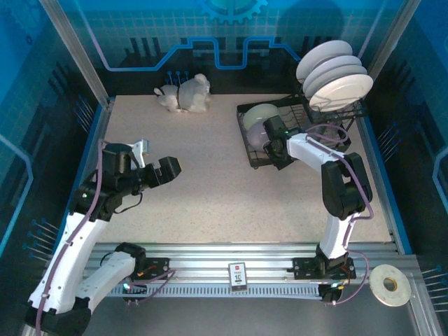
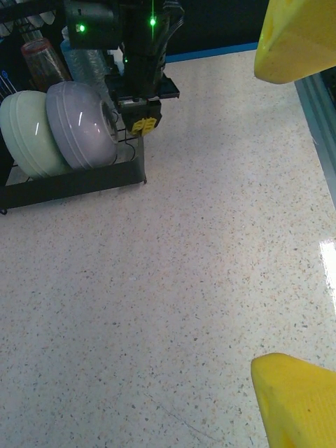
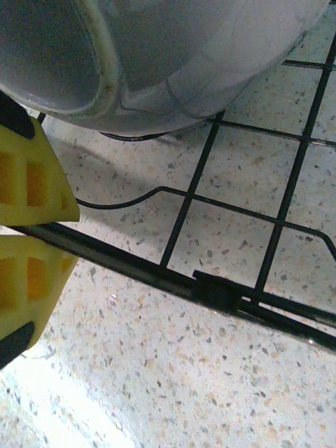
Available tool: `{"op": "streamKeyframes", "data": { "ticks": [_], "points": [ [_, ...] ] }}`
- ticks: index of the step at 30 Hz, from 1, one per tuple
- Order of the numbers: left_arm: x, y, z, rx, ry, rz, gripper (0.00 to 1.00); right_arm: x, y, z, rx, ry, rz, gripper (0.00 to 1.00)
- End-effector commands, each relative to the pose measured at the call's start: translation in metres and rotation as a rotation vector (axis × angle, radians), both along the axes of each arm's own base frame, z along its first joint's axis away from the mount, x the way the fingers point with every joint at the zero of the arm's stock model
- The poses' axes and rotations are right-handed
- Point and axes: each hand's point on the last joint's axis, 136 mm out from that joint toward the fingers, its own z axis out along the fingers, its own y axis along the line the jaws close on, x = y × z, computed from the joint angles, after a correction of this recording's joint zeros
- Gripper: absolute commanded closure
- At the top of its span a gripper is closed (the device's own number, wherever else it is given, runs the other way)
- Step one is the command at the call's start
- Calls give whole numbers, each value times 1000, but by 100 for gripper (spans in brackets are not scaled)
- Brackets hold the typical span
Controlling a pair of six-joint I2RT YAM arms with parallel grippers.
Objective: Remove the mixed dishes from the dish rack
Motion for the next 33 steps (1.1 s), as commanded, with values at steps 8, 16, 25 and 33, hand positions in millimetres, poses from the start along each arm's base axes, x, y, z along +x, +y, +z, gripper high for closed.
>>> {"op": "streamKeyframes", "data": {
  "ticks": [8,16,25,33],
  "points": [
    [26,5,-4,29,-40,53,1,-48,4,-20,-101,186,403,100],
    [41,2,-13,41,-18,51,1,-70,18,-25,-144,216,573,100],
    [45,4,-25,86,6,40,1,-98,55,-28,-133,180,791,100],
    [53,1,-32,165,7,-36,1,-138,98,-42,-110,144,1016,100]
  ]
}}
